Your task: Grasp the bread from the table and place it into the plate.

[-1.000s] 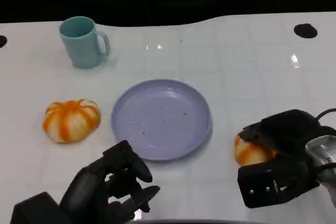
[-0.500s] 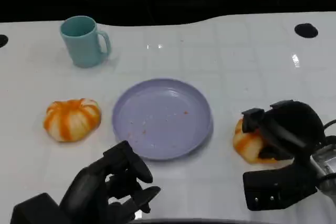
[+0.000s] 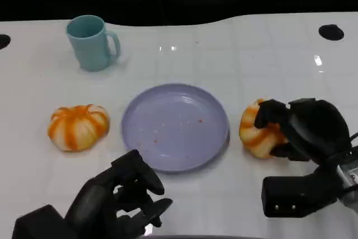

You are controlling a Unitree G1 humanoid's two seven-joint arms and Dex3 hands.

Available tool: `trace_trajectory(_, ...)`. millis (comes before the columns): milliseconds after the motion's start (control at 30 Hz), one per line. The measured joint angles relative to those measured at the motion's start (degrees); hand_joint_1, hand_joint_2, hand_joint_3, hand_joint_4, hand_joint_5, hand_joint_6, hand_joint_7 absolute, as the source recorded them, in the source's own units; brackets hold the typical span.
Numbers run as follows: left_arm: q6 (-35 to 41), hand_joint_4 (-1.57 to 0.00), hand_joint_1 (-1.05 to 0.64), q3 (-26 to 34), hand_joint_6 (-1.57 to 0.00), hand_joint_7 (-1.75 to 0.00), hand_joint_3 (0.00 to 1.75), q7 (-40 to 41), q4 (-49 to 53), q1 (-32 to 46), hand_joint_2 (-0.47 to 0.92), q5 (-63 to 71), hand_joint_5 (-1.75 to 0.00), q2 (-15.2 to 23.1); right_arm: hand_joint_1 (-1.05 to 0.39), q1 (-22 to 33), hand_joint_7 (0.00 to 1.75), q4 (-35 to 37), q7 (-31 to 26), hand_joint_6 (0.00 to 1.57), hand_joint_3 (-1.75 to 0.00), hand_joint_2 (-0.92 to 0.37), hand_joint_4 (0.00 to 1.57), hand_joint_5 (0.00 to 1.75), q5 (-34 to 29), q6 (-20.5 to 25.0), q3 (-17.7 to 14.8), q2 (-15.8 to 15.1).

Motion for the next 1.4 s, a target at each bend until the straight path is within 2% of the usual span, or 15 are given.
trace_trajectory(100,0.09,-0.62,-0.48,0.01,-0.42,-1.67,0.25,0.00,0.00,-0.01,0.92,-0.02,-1.75,0.00,-0.18,-0.01,1.71,-2.58,0.00,0.73,-1.14,-0.40,0.93,1.75,1.22,-0.10,-1.36,0.16)
trace_trajectory(167,0.16,-0.62,-0.48,0.01,-0.42,-1.68,0.25,0.00,0.00,-0.01,0.92,-0.02,-1.75,0.00,-0.18,-0.05,1.71,-4.15,-0.01,0.73,-1.21,-0.35,0.94,1.75,1.88,-0.72,-1.89,0.17)
trace_trajectory(400,0.47,-0.61,-0.47,0.00,-0.41,-1.68,0.25,0.00,-0.03,-0.01,0.92,-0.02,-1.75,0.00,-0.20,-1.09,1.75,-8.94,0.61,0.72,-1.22,-0.31,0.97,1.75,3.83,-2.77,-3.34,1.96)
trace_trajectory(567,0.50,-0.61,-0.45,-0.04,-0.40,-1.68,0.26,0.00,-0.04,-0.04,0.92,-0.03,-1.75,-0.02,-0.20,-2.79,1.75,-10.87,5.45,0.73,-1.25,-0.35,0.97,1.75,6.44,-2.01,-3.64,5.64)
trace_trajectory(667,0.49,-0.61,-0.45,-0.09,-0.40,-1.70,0.26,0.00,-0.04,-0.06,0.92,-0.02,-1.75,-0.05,-0.16,-3.04,1.73,-11.47,7.89,0.76,-1.32,-0.30,0.99,1.75,7.35,-0.81,-3.61,8.40)
trace_trajectory(900,0.45,-0.63,-0.45,-0.29,-0.40,-1.68,0.26,0.00,-0.06,-0.05,0.92,0.03,-1.75,-0.08,-0.13,-7.31,1.74,-5.84,8.18,0.76,-1.37,-0.25,0.99,1.75,7.90,-1.85,-3.05,14.05)
trace_trajectory(1067,0.47,-0.64,-0.47,-0.37,-0.41,-1.69,0.26,0.00,-0.17,0.01,0.92,0.01,-1.75,-0.09,-0.11,-9.09,1.69,-2.78,10.93,0.73,-1.37,-0.28,0.93,1.75,10.20,0.09,-3.08,17.13)
trace_trajectory(1100,0.47,-0.64,-0.47,-0.40,-0.41,-1.69,0.25,0.00,-0.18,0.02,0.92,0.02,-1.75,-0.09,-0.11,-9.16,1.63,-2.39,12.00,0.74,-1.36,-0.29,0.91,1.75,11.26,0.27,-3.26,17.61)
trace_trajectory(1133,0.47,-0.64,-0.47,-0.42,-0.41,-1.68,0.25,0.00,-0.18,0.02,0.92,0.02,-1.75,-0.09,-0.13,-9.25,1.40,-1.99,12.87,0.78,-1.32,-0.30,0.89,1.75,12.09,0.28,-3.36,17.94)
trace_trajectory(1167,0.46,-0.64,-0.46,-0.44,-0.41,-1.68,0.26,0.00,-0.18,0.02,0.92,0.02,-1.75,-0.10,-0.14,-9.38,1.25,-1.47,13.61,0.79,-1.25,-0.33,0.85,1.75,13.00,0.25,-3.43,18.23)
trace_trajectory(1233,0.46,-0.64,-0.47,-0.47,-0.40,-1.68,0.26,0.00,-0.18,0.04,0.92,0.03,-1.75,-0.10,-0.17,-9.57,0.84,-0.63,15.03,0.81,-0.93,-0.48,0.74,1.69,14.36,0.50,-3.71,18.74)
trace_trajectory(1267,0.45,-0.64,-0.48,-0.48,-0.40,-1.68,0.26,0.00,-0.18,0.05,0.92,0.03,-1.75,-0.10,-0.21,-9.61,0.58,-0.54,16.13,0.78,-0.71,-0.60,0.63,1.41,15.15,1.23,-3.77,18.95)
trace_trajectory(1300,0.43,-0.64,-0.48,-0.51,-0.40,-1.68,0.26,0.00,-0.18,0.05,0.92,0.05,-1.75,-0.09,-0.22,-9.64,0.45,-0.54,17.64,0.78,-0.59,-0.66,0.60,1.26,15.60,2.25,-3.80,19.11)
trace_trajectory(1367,0.29,-0.63,-0.50,-0.62,-0.40,-1.70,0.24,0.01,-0.18,0.08,0.92,0.33,-1.75,-0.08,-0.31,-9.65,0.21,-0.73,20.69,0.68,-0.37,-0.79,0.46,0.77,16.30,4.10,-3.75,19.08)
trace_trajectory(1400,0.01,-0.63,-0.50,-0.68,-0.40,-1.71,0.24,0.05,-0.17,0.12,0.92,0.79,-1.75,-0.05,-0.34,-9.65,0.14,-1.04,22.16,0.64,-0.27,-0.85,0.43,0.60,16.31,4.81,-3.58,18.95)
